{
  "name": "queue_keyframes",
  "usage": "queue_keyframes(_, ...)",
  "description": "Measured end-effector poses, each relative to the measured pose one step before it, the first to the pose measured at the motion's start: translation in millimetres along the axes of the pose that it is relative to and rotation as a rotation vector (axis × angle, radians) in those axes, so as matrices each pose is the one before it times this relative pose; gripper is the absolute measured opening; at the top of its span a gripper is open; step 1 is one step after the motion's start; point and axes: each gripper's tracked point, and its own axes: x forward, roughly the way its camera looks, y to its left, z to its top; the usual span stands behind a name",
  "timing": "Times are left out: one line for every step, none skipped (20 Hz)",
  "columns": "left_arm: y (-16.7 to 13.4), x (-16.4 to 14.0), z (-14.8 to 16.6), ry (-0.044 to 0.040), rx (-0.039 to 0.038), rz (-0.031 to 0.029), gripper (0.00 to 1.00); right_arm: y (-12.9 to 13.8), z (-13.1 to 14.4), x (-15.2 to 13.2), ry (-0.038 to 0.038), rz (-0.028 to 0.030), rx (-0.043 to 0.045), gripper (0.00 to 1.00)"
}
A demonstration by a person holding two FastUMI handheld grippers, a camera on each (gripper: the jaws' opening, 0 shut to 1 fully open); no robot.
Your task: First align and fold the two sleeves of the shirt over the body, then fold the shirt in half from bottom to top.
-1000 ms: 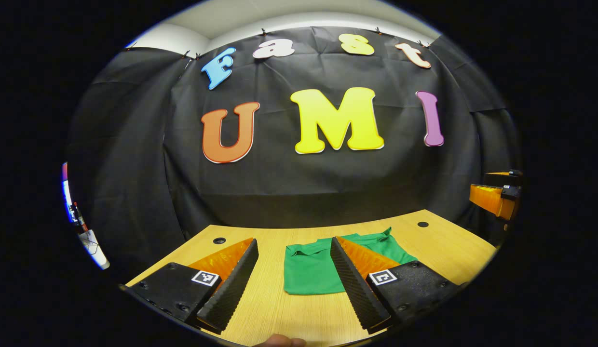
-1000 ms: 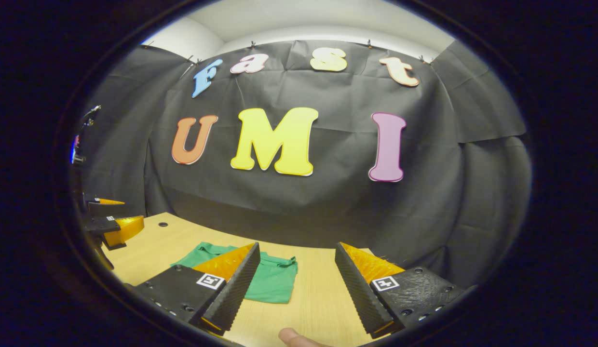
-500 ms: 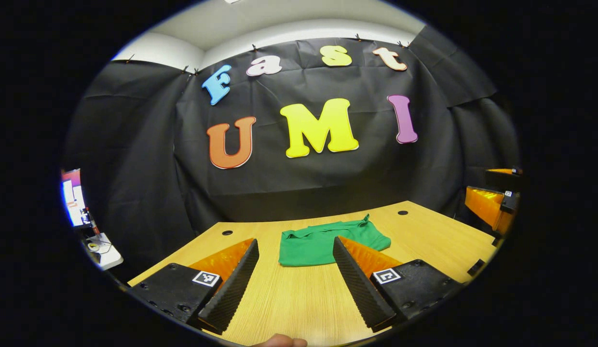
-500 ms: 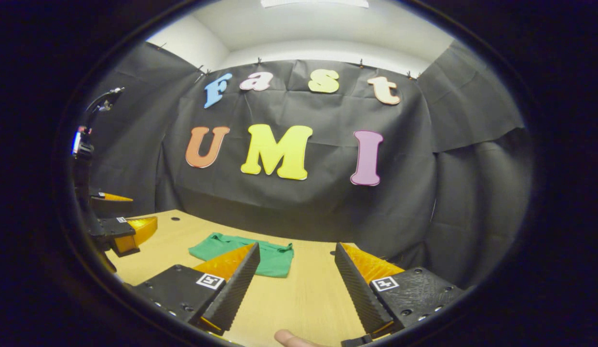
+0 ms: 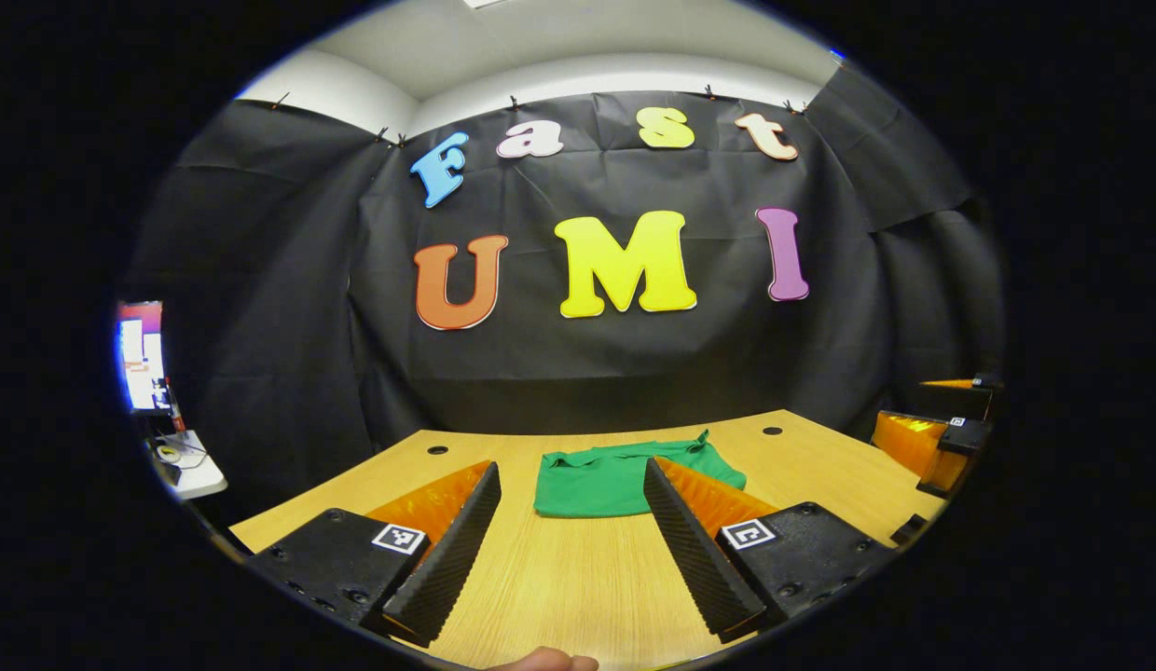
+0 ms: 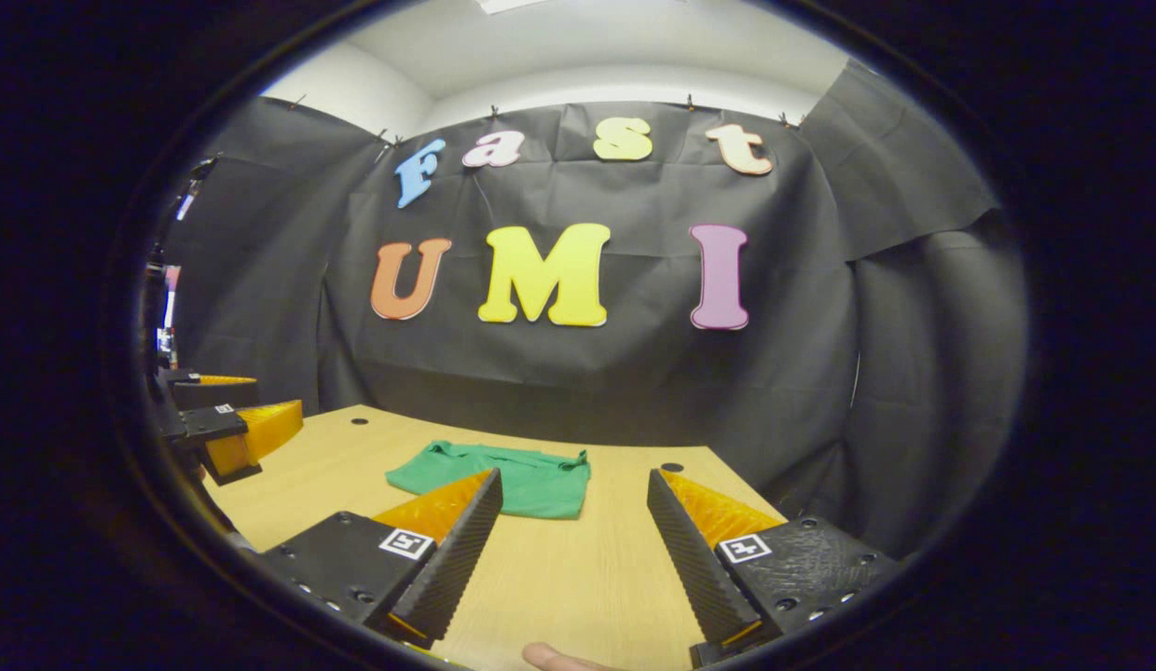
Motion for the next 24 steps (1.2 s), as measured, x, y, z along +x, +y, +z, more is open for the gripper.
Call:
queue_keyframes(-3.75,2.27,-4.03,0.01408,-0.01242,-0.01182,0.99,2.65,-3.52,3.02,0.00993,0.00847,0.00485,0.95)
queue_keyframes(-0.50,1.24,-3.36,0.01203,0.00002,-0.00432,0.99,1.58,-1.55,3.18,0.00517,0.00314,0.00112,0.98)
queue_keyframes(1.97,1.79,-2.87,0.00942,0.00485,0.00172,0.95,0.65,-2.04,1.75,0.00362,0.00177,-0.00764,0.95)
queue_keyframes(1.83,1.23,-1.85,0.00693,0.00281,0.00499,0.99,0.21,-1.44,0.47,0.00036,-0.00055,-0.00869,0.95)
queue_keyframes(2.86,0.09,-0.99,0.00565,-0.00100,0.00709,0.99,0.75,-1.66,0.93,0.00166,0.00008,-0.00640,0.95)
queue_keyframes(2.14,0.62,-1.96,0.00651,-0.00316,0.00341,0.99,1.63,0.05,0.23,0.00030,0.00320,0.00157,0.95)
queue_keyframes(1.09,0.03,-0.46,0.00533,-0.00650,0.00001,0.99,2.60,0.25,-1.26,-0.00080,0.00622,0.00393,0.98)
queue_keyframes(0.86,-0.39,0.14,0.00147,-0.00878,0.00058,0.99,1.37,-0.29,-0.82,0.00182,0.00337,-0.00109,0.95)
queue_keyframes(0.28,-2.52,1.76,-0.00349,-0.00413,-0.00070,0.99,0.20,-0.98,0.15,0.00084,0.00013,-0.00613,0.95)
queue_keyframes(-0.39,-0.95,1.59,-0.00494,0.00444,0.00006,0.99,-0.40,-0.02,-0.99,0.00032,-0.00104,-0.00401,0.95)
queue_keyframes(-0.02,-1.18,1.73,-0.00514,0.00786,0.00157,0.99,1.61,-0.22,-0.46,-0.00013,0.00469,-0.00115,0.95)
queue_keyframes(-0.89,-0.27,1.71,-0.00553,0.00622,-0.00284,0.99,3.11,0.64,-2.44,0.00041,0.01128,0.00338,0.95)
queue_keyframes(-2.06,-0.92,0.91,-0.00559,0.00286,-0.00741,0.99,2.10,0.04,-0.44,0.00105,0.00647,0.00506,0.95)
queue_keyframes(-4.21,0.64,-0.25,-0.00041,-0.00010,-0.00875,0.99,-0.41,-0.98,1.72,0.00025,0.00368,0.00395,0.95)
queue_keyframes(-2.17,-0.60,-1.27,0.00276,-0.00042,-0.00817,0.99,-0.70,0.12,-0.32,-0.00208,0.00041,-0.00191,0.95)
queue_keyframes(-1.28,0.74,-1.96,0.00656,-0.00020,-0.00473,0.99,-1.97,0.67,0.62,-0.00233,-0.00628,-0.00251,0.95)
queue_keyframes(-0.20,0.63,-2.39,0.00598,-0.00027,-0.00043,0.99,-2.17,-0.92,1.09,0.00128,-0.00830,-0.00180,0.95)
queue_keyframes(-0.07,-0.36,-0.08,0.00312,-0.00146,-0.00435,0.95,0.27,-0.57,-0.62,0.00166,0.00033,-0.00185,0.97)
queue_keyframes(-1.50,0.96,-0.43,0.00296,-0.00398,-0.00681,0.99,2.16,-0.73,0.19,0.00088,0.00389,0.00038,0.95)
queue_keyframes(0.18,0.67,-1.86,0.00360,-0.00312,0.00147,0.99,0.42,-1.10,1.06,0.00432,0.00177,0.00079,0.95)
queue_keyframes(2.45,0.42,-1.27,0.00550,-0.00030,0.00241,0.99,-0.67,-1.12,0.77,0.00254,0.00042,0.00085,0.95)
queue_keyframes(0.53,0.73,-1.65,0.00161,0.00143,0.00329,0.99,-0.07,-0.60,0.76,0.00320,0.00112,-0.00079,0.95)
queue_keyframes(1.02,0.51,0.07,0.00213,0.00171,0.00303,0.99,0.87,-1.55,-0.56,0.00273,-0.00017,-0.00208,0.95)
queue_keyframes(-0.30,1.56,-1.25,0.00502,0.00063,0.00008,0.99,-0.25,0.45,-0.38,0.00094,-0.00202,-0.00135,0.95)
